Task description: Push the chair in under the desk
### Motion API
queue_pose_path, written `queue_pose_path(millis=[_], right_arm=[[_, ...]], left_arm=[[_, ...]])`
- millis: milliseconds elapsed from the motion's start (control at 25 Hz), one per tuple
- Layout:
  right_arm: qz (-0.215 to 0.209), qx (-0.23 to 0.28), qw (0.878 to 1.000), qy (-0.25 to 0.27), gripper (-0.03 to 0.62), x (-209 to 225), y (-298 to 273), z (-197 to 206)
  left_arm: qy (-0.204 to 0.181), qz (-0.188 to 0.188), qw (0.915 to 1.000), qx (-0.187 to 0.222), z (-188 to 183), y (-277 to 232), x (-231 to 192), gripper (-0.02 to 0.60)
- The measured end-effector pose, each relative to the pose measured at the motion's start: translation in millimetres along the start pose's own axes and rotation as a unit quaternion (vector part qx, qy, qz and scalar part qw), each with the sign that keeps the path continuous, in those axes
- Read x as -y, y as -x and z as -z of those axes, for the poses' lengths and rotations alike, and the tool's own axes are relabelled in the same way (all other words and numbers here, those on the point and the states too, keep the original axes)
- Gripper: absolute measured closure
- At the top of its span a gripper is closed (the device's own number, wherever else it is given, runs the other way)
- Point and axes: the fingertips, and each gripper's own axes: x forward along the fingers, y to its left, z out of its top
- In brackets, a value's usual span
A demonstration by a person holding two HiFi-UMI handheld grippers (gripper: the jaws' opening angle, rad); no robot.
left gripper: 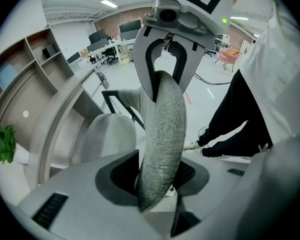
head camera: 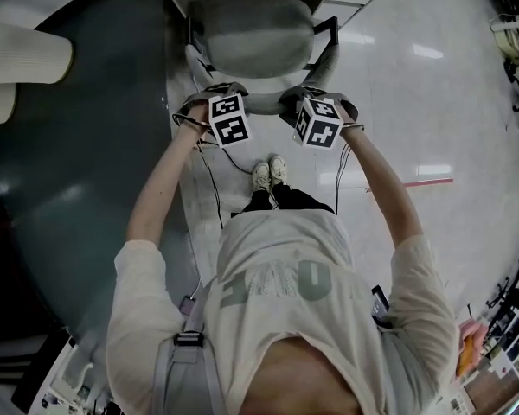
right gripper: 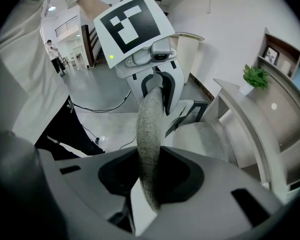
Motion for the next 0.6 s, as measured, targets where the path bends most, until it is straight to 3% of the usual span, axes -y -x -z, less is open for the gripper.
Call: queue_pose_path(millis=[600], right_arm=[[0.003, -0.005, 1.0, 0.019, 0.491, 99.3, -8.7, 10.3]], left_arm=[[0.01, -0.009, 0.9999, 0.003, -10.0, -20.3, -94.5, 0.417]])
